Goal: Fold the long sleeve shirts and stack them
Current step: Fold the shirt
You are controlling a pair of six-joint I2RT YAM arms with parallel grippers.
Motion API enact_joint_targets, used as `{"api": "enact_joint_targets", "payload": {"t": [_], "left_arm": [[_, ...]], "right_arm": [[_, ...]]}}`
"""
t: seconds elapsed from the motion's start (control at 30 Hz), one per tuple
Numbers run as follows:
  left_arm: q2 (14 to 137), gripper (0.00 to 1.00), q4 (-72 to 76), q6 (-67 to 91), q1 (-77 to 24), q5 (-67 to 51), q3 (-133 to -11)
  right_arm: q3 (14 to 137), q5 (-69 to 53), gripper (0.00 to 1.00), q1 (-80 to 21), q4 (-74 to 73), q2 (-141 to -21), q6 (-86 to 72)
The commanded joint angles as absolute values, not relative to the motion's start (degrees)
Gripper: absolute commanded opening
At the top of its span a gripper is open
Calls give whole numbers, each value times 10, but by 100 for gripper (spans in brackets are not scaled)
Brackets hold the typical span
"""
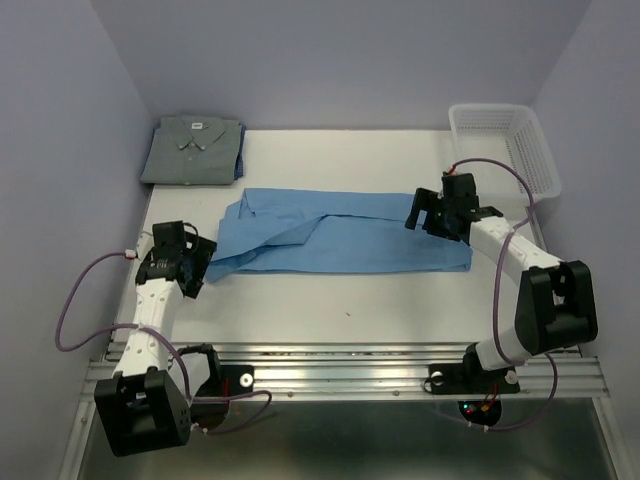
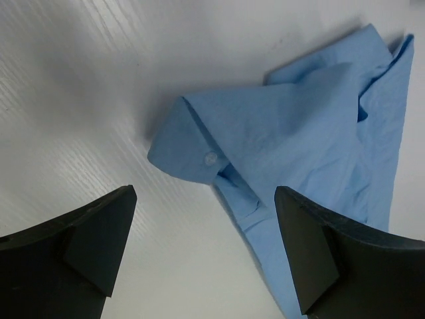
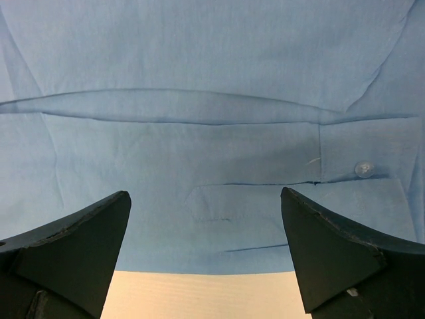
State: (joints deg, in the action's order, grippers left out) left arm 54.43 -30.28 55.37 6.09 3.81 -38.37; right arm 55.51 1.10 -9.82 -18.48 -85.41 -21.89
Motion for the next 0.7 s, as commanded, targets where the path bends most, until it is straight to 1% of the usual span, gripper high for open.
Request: {"api": "enact_joint_targets", "payload": {"t": [0.0, 0.07, 0.13, 0.23, 0.33, 0.37, 0.43, 0.47, 0.53, 0.57, 0.67], "left_arm": [[565, 99, -238, 630, 105, 26, -379], [578, 99, -177, 662, 119, -20, -358], [591, 99, -125, 703, 122, -35, -332], [619, 99, -91, 729, 127, -55, -313], [656, 99, -76, 720, 127, -74, -321], [665, 98, -81, 714, 127, -73, -326], [682, 91, -82, 713, 127, -62, -335], [686, 73, -82, 715, 127, -55, -336], [691, 42, -71, 727, 127, -33, -338], [693, 0, -70, 734, 127, -24, -342], [700, 0, -62, 710, 127, -8, -377]], "right_arm": [[554, -22, 100, -102, -164, -820, -222], [553, -24, 100, -107, -166, -810, -222], [551, -24, 100, -107, -166, -801, -221], [554, -15, 100, -107, -172, -793, -217], [553, -4, 100, -107, -178, -780, -214], [553, -3, 100, -107, -179, -777, -212], [555, 15, 100, -107, -181, -776, -211], [556, 17, 100, -107, -183, -775, -211], [558, 21, 100, -107, -188, -771, -209], [557, 23, 100, -107, -190, -768, -209], [555, 27, 100, -107, -195, -759, -207]]}}
